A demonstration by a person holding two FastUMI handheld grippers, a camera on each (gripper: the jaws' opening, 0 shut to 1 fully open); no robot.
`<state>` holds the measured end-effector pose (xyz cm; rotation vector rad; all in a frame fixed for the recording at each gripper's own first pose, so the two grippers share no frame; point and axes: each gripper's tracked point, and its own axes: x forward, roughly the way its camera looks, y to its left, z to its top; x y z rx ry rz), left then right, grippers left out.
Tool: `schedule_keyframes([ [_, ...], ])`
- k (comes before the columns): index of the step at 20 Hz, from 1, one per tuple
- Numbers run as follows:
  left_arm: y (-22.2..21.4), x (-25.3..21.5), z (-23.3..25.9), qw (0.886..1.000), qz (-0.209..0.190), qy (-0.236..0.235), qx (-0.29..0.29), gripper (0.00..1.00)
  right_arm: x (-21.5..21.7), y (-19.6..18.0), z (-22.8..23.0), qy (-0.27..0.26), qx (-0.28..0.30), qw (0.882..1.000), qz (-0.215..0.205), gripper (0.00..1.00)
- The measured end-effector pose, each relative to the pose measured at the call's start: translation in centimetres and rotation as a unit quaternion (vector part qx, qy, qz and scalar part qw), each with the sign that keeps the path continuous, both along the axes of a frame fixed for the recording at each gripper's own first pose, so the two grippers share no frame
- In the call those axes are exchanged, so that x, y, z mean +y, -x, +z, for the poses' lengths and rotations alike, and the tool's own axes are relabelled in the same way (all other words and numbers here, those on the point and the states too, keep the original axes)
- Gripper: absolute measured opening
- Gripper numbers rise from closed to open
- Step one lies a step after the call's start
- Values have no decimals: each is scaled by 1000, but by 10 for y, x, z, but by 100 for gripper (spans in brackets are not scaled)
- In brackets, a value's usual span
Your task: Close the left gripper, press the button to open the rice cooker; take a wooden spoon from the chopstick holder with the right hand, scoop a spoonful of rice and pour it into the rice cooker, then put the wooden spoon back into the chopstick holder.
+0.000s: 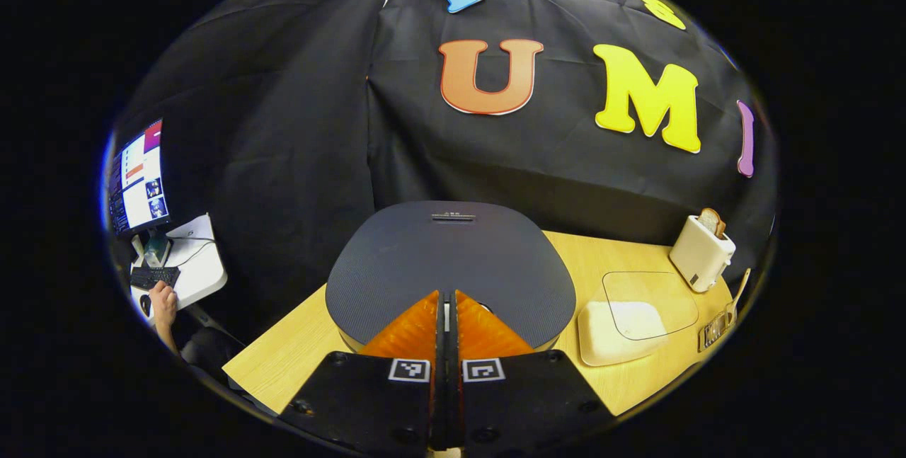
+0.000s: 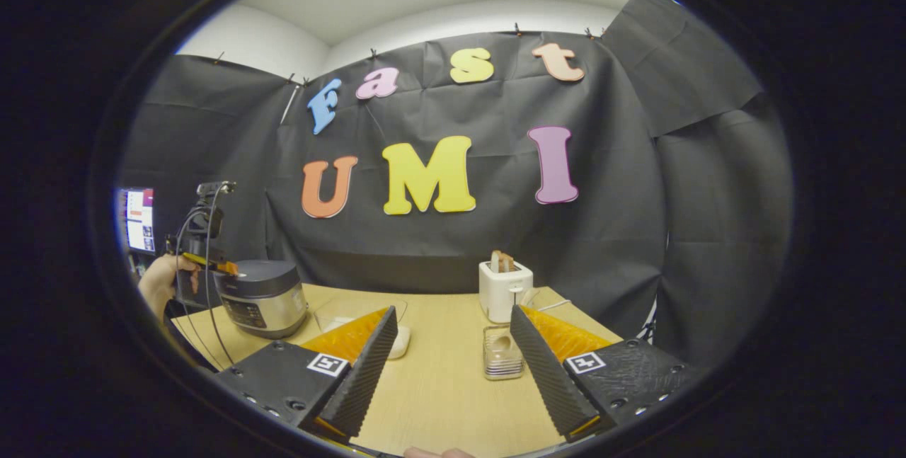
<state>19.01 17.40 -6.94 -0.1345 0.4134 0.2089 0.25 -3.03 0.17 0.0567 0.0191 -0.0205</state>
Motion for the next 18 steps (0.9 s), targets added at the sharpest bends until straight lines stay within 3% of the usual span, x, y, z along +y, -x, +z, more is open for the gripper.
schedule_keyframes([
  [3, 1, 2, 11, 999, -3, -39, -32, 3, 0, 1, 0, 2, 0, 1000, -1, 92],
  [7, 17, 1, 62, 987, 7, -111, -120, 5, -1, -4, -8, 2, 10, 1000, -6, 95],
  [9, 40, 4, 73, 984, 20, -129, -125, 16, 0, -6, -11, 4, 16, 1000, -5, 95],
  [11, 56, -10, 74, 985, 14, -115, -127, 39, 1, -8, -12, 7, 17, 1000, -7, 95],
  [13, 68, -24, 77, 986, -2, -90, -138, 44, 0, -9, -13, 12, 17, 1000, -10, 95],
  [14, 76, -30, 77, 987, -11, -79, -141, 54, 0, -8, -15, 15, 17, 1000, -12, 95],
  [15, 86, -30, 77, 986, -7, -75, -145, 51, -3, -9, -13, 16, 17, 1000, -15, 95],
  [16, 96, -25, 78, 986, 9, -76, -147, 62, -6, -9, -14, 18, 17, 1000, -18, 95],
  [18, 111, -21, 80, 983, 33, -80, -160, 66, -13, -11, -15, 18, 19, 999, -28, 96],
])
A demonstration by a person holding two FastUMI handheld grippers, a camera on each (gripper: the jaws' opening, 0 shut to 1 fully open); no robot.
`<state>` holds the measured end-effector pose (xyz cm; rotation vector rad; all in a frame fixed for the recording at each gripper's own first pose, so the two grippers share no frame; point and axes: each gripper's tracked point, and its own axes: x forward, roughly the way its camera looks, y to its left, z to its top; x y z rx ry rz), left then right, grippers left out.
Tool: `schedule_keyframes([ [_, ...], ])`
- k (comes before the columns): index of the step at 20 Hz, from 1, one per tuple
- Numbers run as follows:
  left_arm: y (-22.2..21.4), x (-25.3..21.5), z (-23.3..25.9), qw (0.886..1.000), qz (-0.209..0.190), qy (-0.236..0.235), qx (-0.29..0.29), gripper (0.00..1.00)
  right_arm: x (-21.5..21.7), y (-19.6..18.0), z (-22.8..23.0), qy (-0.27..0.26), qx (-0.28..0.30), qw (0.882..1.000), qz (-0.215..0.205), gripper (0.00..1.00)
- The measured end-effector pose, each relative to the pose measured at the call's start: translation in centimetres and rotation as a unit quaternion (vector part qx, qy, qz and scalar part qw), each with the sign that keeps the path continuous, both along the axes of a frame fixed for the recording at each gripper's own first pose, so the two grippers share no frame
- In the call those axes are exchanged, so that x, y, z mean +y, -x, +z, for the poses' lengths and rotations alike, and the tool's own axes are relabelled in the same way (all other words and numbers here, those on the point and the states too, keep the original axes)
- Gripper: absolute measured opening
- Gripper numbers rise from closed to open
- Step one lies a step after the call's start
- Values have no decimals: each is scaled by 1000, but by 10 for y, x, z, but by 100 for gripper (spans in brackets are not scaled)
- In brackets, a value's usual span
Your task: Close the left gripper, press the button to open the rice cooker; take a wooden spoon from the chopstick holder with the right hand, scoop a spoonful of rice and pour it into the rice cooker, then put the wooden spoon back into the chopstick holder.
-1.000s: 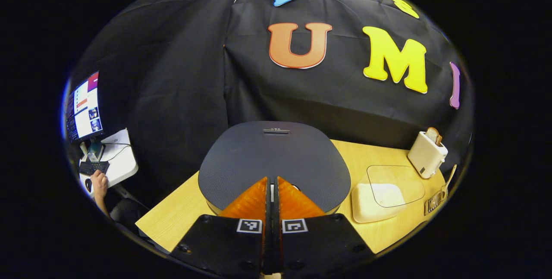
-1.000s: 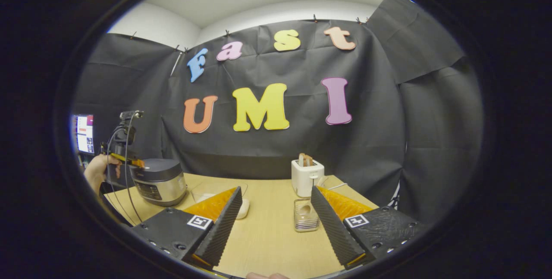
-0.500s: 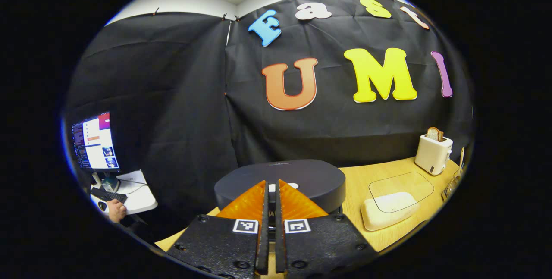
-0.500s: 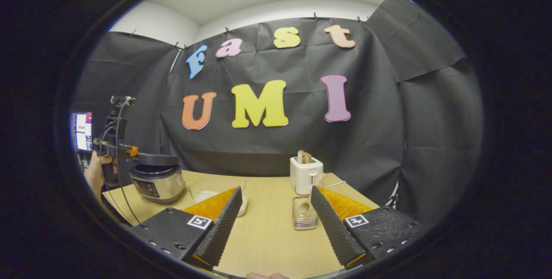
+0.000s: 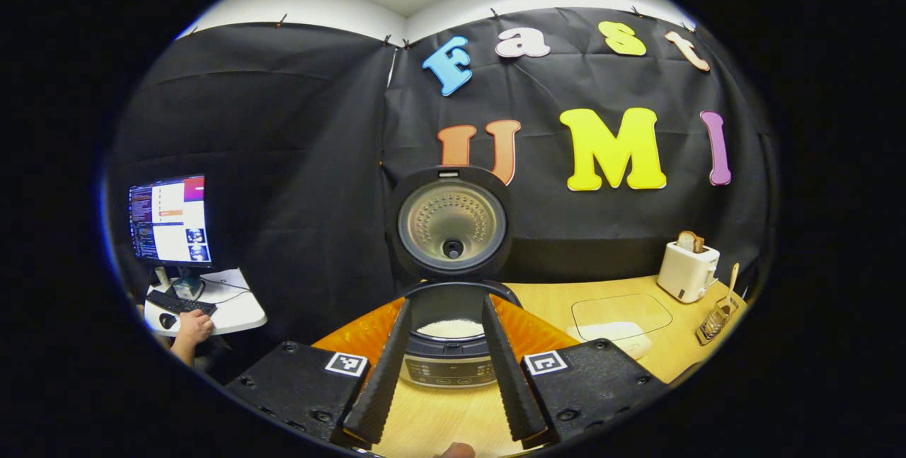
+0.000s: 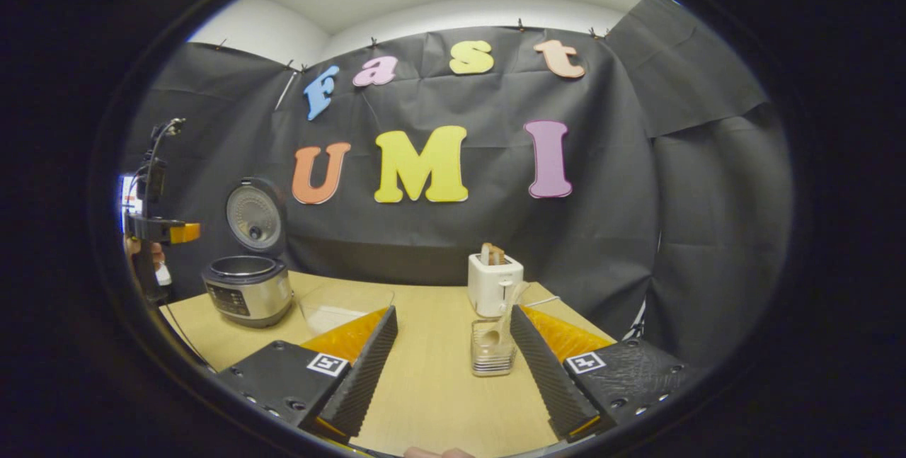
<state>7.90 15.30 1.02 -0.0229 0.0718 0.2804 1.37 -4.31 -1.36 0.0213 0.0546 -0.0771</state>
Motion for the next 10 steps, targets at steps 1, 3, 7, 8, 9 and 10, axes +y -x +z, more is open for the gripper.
schedule_keyframes([
  [1, 5, -4, 0, 1000, 4, 2, -9, 66, -3, 0, -1, -2, 2, 1000, -4, 92],
  [3, 16, -13, -3, 1000, 1, 18, -20, 66, -6, -2, -5, -4, 8, 1000, -7, 95],
  [7, 35, -35, -10, 997, -39, 62, -26, 66, -23, -7, -15, 18, 18, 1000, -18, 96],
  [8, 40, -39, -11, 996, -49, 68, -26, 66, -30, -10, -18, 24, 22, 999, -28, 96],
  [9, 44, -41, -11, 996, -56, 68, -27, 66, -38, -12, -22, 32, 27, 998, -37, 97],
  [10, 46, -41, -8, 996, -59, 67, -31, 66, -44, -14, -24, 38, 29, 998, -43, 97],
])
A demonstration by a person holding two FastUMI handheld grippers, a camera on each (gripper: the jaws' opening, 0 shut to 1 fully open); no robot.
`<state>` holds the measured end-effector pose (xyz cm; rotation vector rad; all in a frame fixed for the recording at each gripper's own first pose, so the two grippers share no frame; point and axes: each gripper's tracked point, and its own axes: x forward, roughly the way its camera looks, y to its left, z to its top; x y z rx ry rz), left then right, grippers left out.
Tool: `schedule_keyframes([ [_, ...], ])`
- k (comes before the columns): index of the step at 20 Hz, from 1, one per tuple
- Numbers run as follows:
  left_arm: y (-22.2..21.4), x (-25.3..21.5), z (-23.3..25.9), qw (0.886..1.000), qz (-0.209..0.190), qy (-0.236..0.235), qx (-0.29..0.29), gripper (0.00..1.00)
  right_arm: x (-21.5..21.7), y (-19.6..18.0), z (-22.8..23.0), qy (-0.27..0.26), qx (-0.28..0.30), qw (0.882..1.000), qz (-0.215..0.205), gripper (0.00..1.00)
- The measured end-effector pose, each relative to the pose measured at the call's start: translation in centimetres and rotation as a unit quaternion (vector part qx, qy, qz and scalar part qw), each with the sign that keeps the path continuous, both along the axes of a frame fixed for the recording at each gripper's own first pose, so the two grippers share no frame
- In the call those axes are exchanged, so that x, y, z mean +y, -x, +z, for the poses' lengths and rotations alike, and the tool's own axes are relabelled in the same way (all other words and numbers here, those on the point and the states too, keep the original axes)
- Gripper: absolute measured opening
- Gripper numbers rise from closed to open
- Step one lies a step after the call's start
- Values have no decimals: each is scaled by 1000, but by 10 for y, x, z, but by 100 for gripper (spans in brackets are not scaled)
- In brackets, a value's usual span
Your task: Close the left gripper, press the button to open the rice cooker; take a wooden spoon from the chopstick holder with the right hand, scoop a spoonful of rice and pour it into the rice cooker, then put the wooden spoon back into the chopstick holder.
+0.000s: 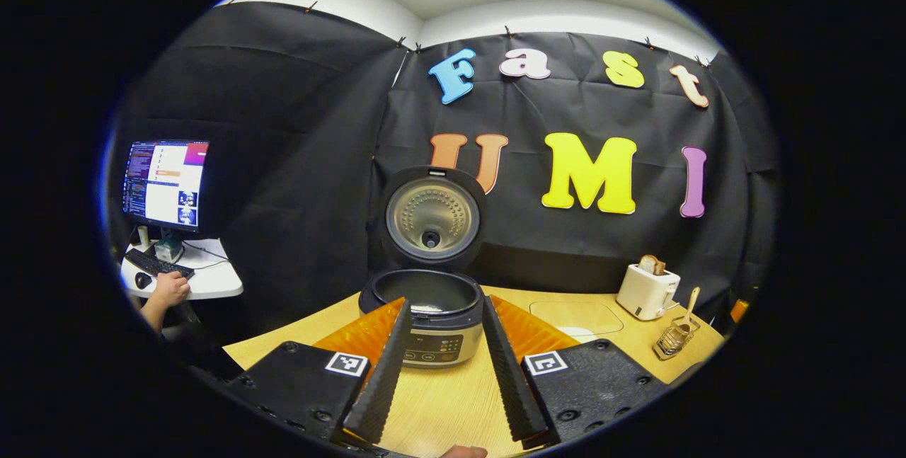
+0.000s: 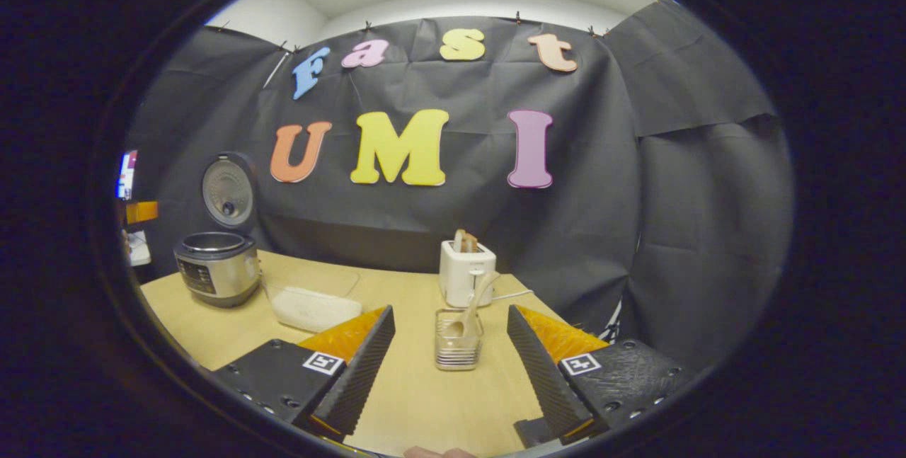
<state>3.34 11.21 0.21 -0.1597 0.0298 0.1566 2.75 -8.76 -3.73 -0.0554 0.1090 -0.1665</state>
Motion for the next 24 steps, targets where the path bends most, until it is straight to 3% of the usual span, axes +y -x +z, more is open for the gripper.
schedule_keyframes([
  [9, 24, -25, 35, 998, -23, -16, -56, 66, -33, -23, 22, 32, -3, 999, -31, 95],
  [14, 36, -32, 35, 998, -39, -22, -45, 65, -50, -56, 30, 30, -6, 999, -34, 97],
  [19, 37, -35, 31, 998, -47, -17, -36, 66, -64, -120, 26, -5, 2, 1000, -20, 95],
  [22, 36, -31, 30, 998, -44, -9, -35, 66, -60, -170, -2, -40, 40, 998, 11, 98],
  [24, 33, -21, 29, 999, -27, -5, -35, 66, -62, -199, -23, -74, 68, 995, 16, 93],
])
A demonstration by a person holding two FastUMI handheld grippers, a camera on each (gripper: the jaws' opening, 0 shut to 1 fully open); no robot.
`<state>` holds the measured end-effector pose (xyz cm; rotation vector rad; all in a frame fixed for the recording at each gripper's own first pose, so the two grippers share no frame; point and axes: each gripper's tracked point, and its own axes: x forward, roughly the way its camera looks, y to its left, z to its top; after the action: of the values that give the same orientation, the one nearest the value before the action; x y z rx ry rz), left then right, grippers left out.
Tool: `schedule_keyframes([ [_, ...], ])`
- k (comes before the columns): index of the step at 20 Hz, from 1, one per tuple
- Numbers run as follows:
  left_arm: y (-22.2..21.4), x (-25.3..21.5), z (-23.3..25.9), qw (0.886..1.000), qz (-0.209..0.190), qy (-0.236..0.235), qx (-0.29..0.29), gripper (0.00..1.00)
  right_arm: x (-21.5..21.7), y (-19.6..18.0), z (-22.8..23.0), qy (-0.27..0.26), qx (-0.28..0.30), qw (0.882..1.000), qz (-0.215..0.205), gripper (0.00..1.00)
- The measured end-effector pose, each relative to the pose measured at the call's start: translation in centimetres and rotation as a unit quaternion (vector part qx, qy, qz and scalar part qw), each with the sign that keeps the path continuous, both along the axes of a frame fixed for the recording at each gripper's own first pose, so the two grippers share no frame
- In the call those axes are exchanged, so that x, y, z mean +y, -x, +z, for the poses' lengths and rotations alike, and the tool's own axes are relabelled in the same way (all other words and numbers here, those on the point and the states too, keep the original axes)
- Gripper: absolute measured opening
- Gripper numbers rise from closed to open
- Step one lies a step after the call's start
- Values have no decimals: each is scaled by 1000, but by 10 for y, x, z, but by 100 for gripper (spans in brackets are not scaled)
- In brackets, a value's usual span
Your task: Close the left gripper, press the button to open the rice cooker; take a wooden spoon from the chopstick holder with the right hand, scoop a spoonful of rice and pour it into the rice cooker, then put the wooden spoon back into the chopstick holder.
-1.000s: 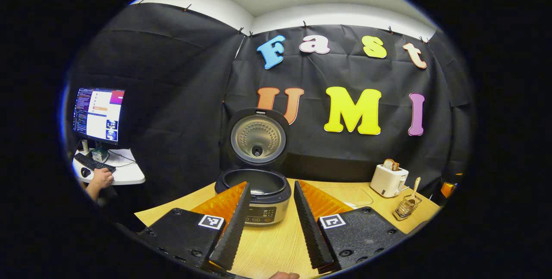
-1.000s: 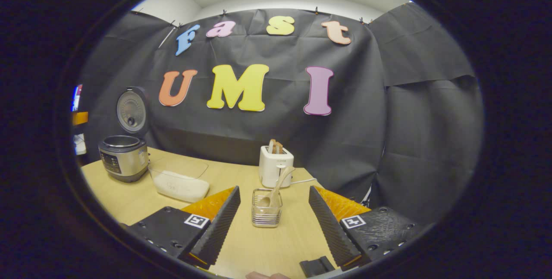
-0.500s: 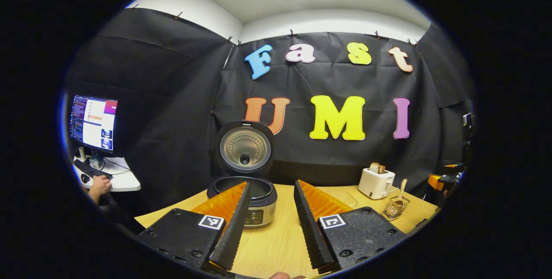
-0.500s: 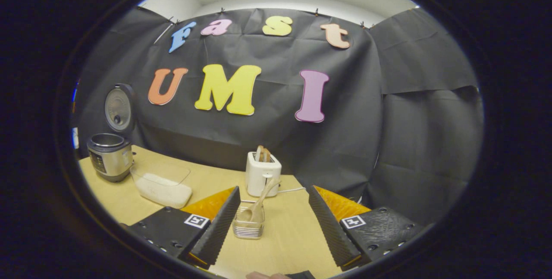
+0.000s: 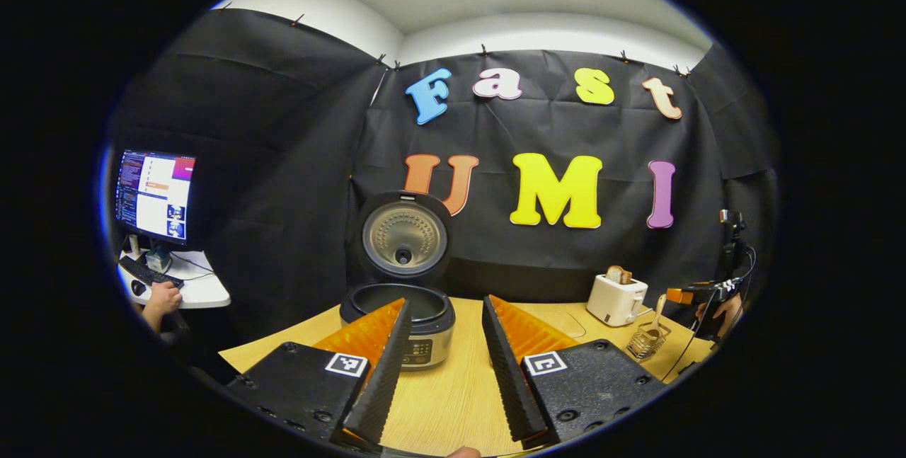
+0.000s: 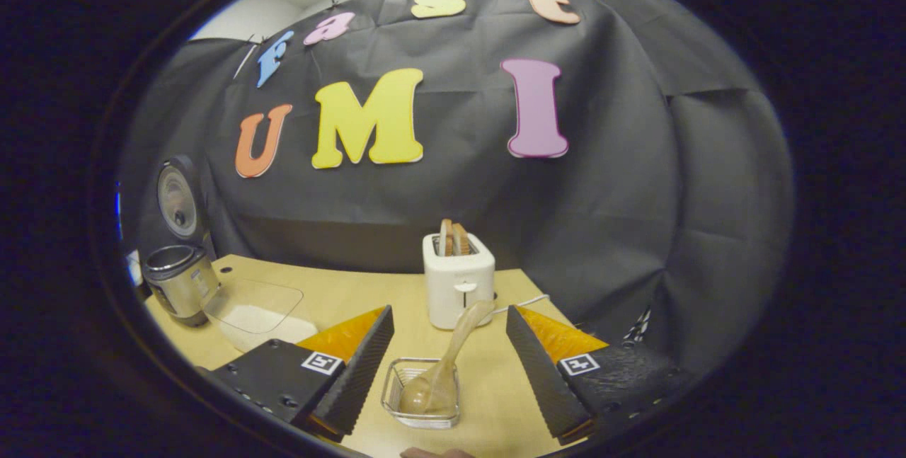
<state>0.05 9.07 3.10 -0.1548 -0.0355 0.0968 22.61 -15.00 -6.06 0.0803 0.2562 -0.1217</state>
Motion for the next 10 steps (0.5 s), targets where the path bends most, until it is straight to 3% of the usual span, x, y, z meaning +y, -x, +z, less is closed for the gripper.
schedule_keyframes([
  [1, -3, 4, -2, 1000, 7, 6, 0, 66, -7, -12, -12, -3, 16, 1000, -12, 97],
  [2, -6, 5, -5, 1000, 9, 14, 4, 65, -11, -21, -20, -8, 24, 1000, -18, 95],
  [3, -9, 7, -7, 1000, 10, 20, 6, 58, -12, -31, -28, -13, 31, 999, -22, 95],
  [4, -12, 6, -11, 1000, 7, 24, 13, 66, -14, -39, -37, -18, 45, 998, -26, 96],
  [8, -20, 7, -22, 999, 6, 16, 30, 70, -19, -63, -64, -53, 80, 995, -28, 96],
  [9, -21, 3, -23, 999, 3, 14, 32, 81, -18, -68, -69, -66, 89, 993, -27, 95],
  [10, -23, 1, -24, 999, 1, 12, 34, 70, -17, -72, -70, -78, 99, 992, -23, 95],
])
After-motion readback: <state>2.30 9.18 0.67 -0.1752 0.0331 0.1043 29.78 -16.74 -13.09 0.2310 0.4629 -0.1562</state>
